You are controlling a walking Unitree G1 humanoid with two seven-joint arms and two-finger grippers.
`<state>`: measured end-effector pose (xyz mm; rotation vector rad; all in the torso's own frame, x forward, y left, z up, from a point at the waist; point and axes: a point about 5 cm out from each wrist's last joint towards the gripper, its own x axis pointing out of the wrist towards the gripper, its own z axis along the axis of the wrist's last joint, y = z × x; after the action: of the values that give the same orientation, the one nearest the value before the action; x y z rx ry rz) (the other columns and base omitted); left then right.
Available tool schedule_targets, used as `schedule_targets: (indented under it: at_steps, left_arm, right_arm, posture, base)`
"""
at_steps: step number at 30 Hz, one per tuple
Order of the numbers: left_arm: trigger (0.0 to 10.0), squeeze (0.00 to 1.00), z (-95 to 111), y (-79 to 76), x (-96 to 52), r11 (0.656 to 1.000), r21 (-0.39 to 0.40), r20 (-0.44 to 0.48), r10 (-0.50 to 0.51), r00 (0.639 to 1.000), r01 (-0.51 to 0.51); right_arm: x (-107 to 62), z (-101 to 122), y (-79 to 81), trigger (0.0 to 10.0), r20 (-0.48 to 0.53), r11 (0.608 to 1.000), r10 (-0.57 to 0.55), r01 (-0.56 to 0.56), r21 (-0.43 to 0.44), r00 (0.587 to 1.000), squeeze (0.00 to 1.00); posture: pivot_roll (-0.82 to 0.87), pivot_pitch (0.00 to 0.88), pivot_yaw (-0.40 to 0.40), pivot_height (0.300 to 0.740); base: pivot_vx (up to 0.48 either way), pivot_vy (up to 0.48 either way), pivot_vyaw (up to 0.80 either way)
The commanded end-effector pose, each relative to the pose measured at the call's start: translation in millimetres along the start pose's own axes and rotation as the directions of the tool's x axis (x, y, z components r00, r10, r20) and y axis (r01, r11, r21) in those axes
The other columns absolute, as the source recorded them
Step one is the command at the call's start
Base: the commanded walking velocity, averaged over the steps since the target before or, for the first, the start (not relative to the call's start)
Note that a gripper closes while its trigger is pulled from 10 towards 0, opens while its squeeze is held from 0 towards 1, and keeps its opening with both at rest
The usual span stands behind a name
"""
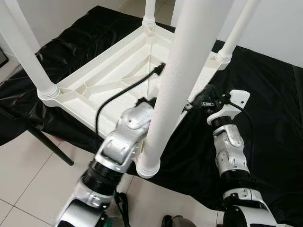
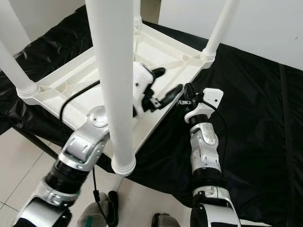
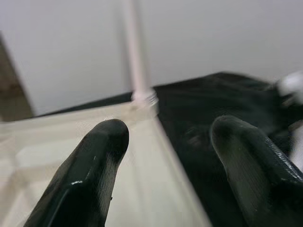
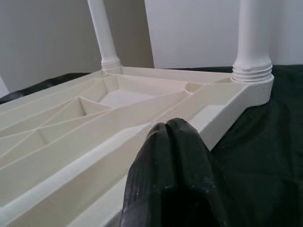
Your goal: Building children table
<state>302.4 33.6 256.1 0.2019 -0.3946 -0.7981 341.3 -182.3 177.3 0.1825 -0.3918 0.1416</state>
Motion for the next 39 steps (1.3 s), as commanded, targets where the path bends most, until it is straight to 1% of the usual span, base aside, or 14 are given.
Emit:
schedule_targets:
  at_steps: [1,5,8,13,14,16,17,21,22,26,29,32,37,39]
  left_arm:
    - [10.0,0.0,-6,6.7,-6.4,0.999,0.018,-0.015,0.03,0.999,-0.03]
    - [10.0,0.0,-20,27.0,-35.2,0.993,0.112,-0.1,-0.018,0.995,0.029]
    - [10.0,0.0,-25,33.0,-49.7,0.987,0.134,-0.145,-0.07,0.987,0.089]
    - [10.0,0.0,-29,36.0,-58.4,0.982,0.142,-0.179,-0.102,0.979,0.128]
    - [10.0,0.0,-35,36.5,-66.9,0.971,0.153,-0.224,-0.15,0.963,0.187]
    - [10.0,0.0,-43,36.7,-77.6,0.95,0.152,-0.296,-0.219,0.93,0.272]
    - [10.0,0.0,-43,36.7,-77.6,0.95,0.152,-0.296,-0.219,0.93,0.272]
    - [10.0,0.0,-56,35.3,-86.7,0.894,0.168,-0.398,-0.324,0.858,0.415]
    - [10.0,0.0,-56,35.3,-86.7,0.894,0.168,-0.398,-0.324,0.858,0.415]
    - [10.0,0.0,-64,29.7,-91.9,0.829,0.132,-0.455,-0.436,0.776,0.543]
    - [10.0,0.0,-66,28.8,-92.0,0.819,0.123,-0.466,-0.451,0.761,0.56]
    - [10.0,0.0,-77,28.2,-88.8,0.774,0.148,-0.535,-0.461,0.708,0.615]
    - [10.0,0.0,-83,29.0,-80.1,0.775,0.16,-0.56,-0.438,0.703,0.611]
    - [10.0,0.0,-86,27.3,-71.1,0.776,0.18,-0.563,-0.423,0.71,0.605]
  right_arm:
    - [-3.3,-1,0.8,10.0,-0.008,1.0,0.012,-0.012,0.008,1.0,0.0]
    - [-8.6,4,4.4,10.0,-0.003,0.999,0.043,-0.043,0.009,0.999,0.0]
    - [-12.1,7,3.1,10.0,-0.004,0.999,0.048,-0.048,0.003,0.999,0.0]
    - [-15.2,9,1.8,10.0,-0.008,0.998,0.059,-0.059,-0.001,0.998,0.0]
    - [-20.3,13,-1.3,10.0,-0.012,0.997,0.081,-0.081,0.0,0.997,0.0]
    - [-27.1,19,-5.2,10.0,-0.021,0.994,0.114,-0.114,-0.004,0.993,0.0]
    - [-27.1,19,-5.2,10.0,-0.021,0.994,0.114,-0.114,-0.004,0.993,0.0]
    - [-39.8,30,-6.5,10.0,-0.038,0.981,0.191,-0.19,0.042,0.981,0.0]
    - [-39.8,30,-6.5,10.0,-0.038,0.981,0.191,-0.19,0.042,0.981,0.0]
    - [-46.9,37,-5.3,10.0,-0.052,0.971,0.238,-0.235,0.053,0.97,0.0]
    - [-48.0,39,-4.5,10.0,-0.051,0.969,0.242,-0.239,0.061,0.969,0.0]
    - [-53.7,44,1.8,10.0,-0.052,0.963,0.259,-0.253,0.092,0.964,0.0]
    - [-56.3,44,5.9,10.0,-0.055,0.962,0.258,-0.251,0.107,0.965,0.0]
    - [-57.3,44,8.7,10.0,-0.056,0.961,0.256,-0.248,0.121,0.965,0.0]
  posture:
    - [0.14,0.176,-0.02,0.74]
    - [0.15,0.172,-0.03,0.74]
    - [0.16,0.172,-0.033,0.74]
    - [0.16,0.173,-0.034,0.74]
    - [0.16,0.179,-0.038,0.74]
    - [0.16,0.181,-0.037,0.74]
    - [0.16,0.181,-0.037,0.74]
    - [0.14,0.186,-0.042,0.74]
    - [0.14,0.186,-0.042,0.74]
    - [0.13,0.185,-0.037,0.74]
    - [0.13,0.185,-0.037,0.74]
    - [0.11,0.185,-0.03,0.74]
    - [0.11,0.183,-0.024,0.74]
    - [0.1,0.185,-0.016,0.74]
  base:
    - [0.0,0.0,0.0]
    - [0.0,0.0,0.0]
    - [0.0,0.0,0.0]
    - [0.0,0.0,0.0]
    - [0.0,0.0,0.0]
    - [0.0,0.0,0.0]
    - [0.0,0.0,0.0]
    - [0.0,0.0,0.0]
    - [0.0,0.0,0.0]
    - [0.0,0.0,0.0]
    - [0.0,0.0,0.0]
    - [0.0,0.0,0.0]
    - [0.0,0.0,0.0]
    - [0.0,0.0,0.0]
